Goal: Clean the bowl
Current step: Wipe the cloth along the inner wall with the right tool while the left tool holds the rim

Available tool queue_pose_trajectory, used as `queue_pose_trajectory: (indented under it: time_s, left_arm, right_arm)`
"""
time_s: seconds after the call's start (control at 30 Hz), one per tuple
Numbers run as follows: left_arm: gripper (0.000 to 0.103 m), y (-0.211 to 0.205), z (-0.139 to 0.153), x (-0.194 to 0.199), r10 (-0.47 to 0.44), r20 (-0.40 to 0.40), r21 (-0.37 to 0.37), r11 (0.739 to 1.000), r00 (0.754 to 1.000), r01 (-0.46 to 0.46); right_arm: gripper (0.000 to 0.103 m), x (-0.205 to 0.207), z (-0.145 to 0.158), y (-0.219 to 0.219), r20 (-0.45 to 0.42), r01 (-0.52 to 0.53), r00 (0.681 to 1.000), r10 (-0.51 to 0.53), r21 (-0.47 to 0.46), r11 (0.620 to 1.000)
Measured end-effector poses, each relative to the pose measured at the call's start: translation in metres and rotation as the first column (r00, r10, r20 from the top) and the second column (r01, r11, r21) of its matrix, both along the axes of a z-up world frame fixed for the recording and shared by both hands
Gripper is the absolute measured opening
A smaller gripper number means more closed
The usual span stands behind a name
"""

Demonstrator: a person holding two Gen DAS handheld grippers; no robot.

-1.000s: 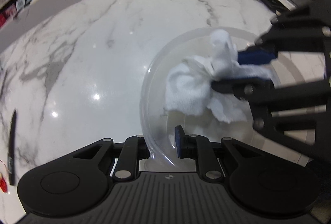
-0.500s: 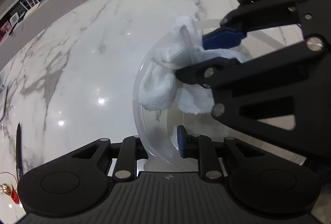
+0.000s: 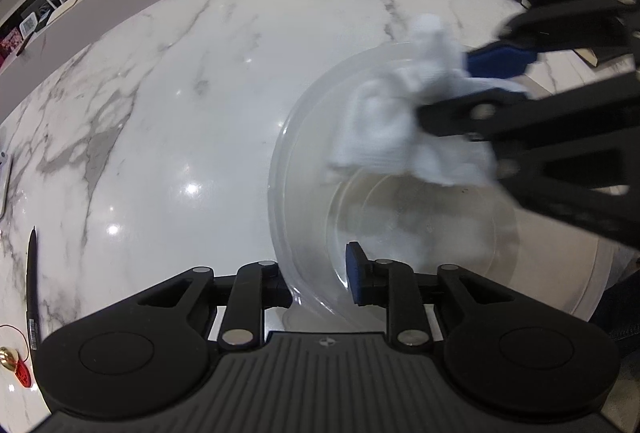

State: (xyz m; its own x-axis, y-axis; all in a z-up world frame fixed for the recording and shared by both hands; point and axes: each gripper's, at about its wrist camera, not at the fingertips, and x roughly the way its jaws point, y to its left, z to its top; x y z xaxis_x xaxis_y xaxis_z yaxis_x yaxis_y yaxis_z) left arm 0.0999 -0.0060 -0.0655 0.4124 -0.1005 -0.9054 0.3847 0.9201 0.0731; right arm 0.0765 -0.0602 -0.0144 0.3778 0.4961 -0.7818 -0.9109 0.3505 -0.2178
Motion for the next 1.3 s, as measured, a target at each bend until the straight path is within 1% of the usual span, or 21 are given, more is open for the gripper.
queue_pose_trajectory:
  time_s: [0.2,0.37,0.5,0.63,0.73,1.0,1.3]
  left_arm:
    - [0.023,-0.003,0.004,-0.004,0.004,-0.003,0.006,1.0,1.0,-0.004]
    - [0.024,-0.003,0.007,-0.004,0.01,-0.008,0.005,1.0,1.0,-0.01]
    - [0.024,-0.003,0.007,-0.005,0.011,-0.004,0.013,1.0,1.0,-0.011]
    - [0.024,-0.003,0.008,-0.006,0.001,-0.004,0.012,1.0,1.0,-0.001]
    - [0.017,-0.005,0.008,-0.008,-0.032,-0.002,0.007,0.999,0.999,0.032]
    - [0.017,-0.01,0.007,-0.011,-0.092,0.002,0.017,0.996,0.996,0.092]
    - [0.018,-0.012,0.006,-0.012,-0.103,0.008,0.032,0.994,0.995,0.103]
  right_arm:
    - [0.019,-0.003,0.011,-0.02,0.002,-0.008,1.0,0.008,-0.037,0.999]
    - [0.019,-0.011,0.015,-0.03,-0.016,-0.045,0.999,0.044,-0.084,0.995]
    - [0.019,-0.013,0.014,-0.034,-0.05,-0.075,0.996,0.07,-0.103,0.992]
    - [0.019,-0.012,0.013,-0.032,-0.042,-0.081,0.996,0.077,-0.113,0.99]
    - [0.019,-0.011,0.013,-0.031,-0.022,-0.072,0.997,0.07,-0.115,0.991]
    - [0.019,0.001,0.01,-0.021,-0.011,-0.052,0.999,0.052,-0.072,0.996]
    - [0.019,0.007,0.008,-0.006,-0.03,-0.07,0.997,0.07,0.006,0.998]
